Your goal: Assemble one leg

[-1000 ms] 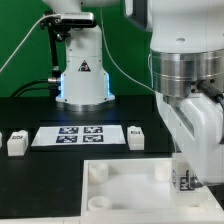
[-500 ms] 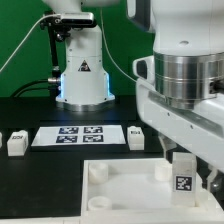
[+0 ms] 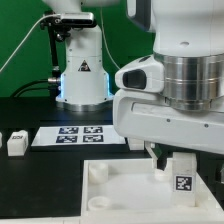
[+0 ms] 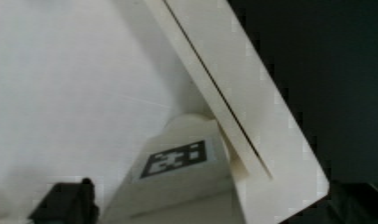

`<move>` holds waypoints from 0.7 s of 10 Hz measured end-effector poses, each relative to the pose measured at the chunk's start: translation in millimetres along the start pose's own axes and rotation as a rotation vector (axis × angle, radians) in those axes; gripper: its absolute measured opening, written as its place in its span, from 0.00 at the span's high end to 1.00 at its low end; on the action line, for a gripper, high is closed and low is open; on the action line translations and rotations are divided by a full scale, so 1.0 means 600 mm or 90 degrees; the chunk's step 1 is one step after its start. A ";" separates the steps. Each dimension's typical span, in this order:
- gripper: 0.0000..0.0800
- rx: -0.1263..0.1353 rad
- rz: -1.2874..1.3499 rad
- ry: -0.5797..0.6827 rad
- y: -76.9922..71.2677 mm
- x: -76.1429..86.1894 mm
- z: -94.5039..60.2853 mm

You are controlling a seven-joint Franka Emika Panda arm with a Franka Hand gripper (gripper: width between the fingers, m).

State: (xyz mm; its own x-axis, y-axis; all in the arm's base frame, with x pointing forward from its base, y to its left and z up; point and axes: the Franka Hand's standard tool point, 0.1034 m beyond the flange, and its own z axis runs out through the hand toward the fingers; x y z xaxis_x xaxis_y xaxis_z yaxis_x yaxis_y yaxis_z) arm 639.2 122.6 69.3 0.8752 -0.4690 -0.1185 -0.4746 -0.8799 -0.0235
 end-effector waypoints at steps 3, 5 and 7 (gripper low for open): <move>0.19 0.000 -0.085 0.001 0.000 0.000 0.000; 0.36 0.000 -0.084 0.001 0.000 0.000 0.000; 0.53 0.000 -0.084 0.000 0.000 0.000 0.000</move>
Offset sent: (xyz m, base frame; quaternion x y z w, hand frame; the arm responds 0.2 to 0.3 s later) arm 0.0000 0.0000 0.0000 0.0000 0.0000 0.0000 1.0000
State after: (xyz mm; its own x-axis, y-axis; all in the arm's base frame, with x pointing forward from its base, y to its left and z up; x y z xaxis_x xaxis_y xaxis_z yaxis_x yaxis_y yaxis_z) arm 639.4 122.2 69.3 0.9303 -0.3488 -0.1137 -0.3549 -0.9341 -0.0386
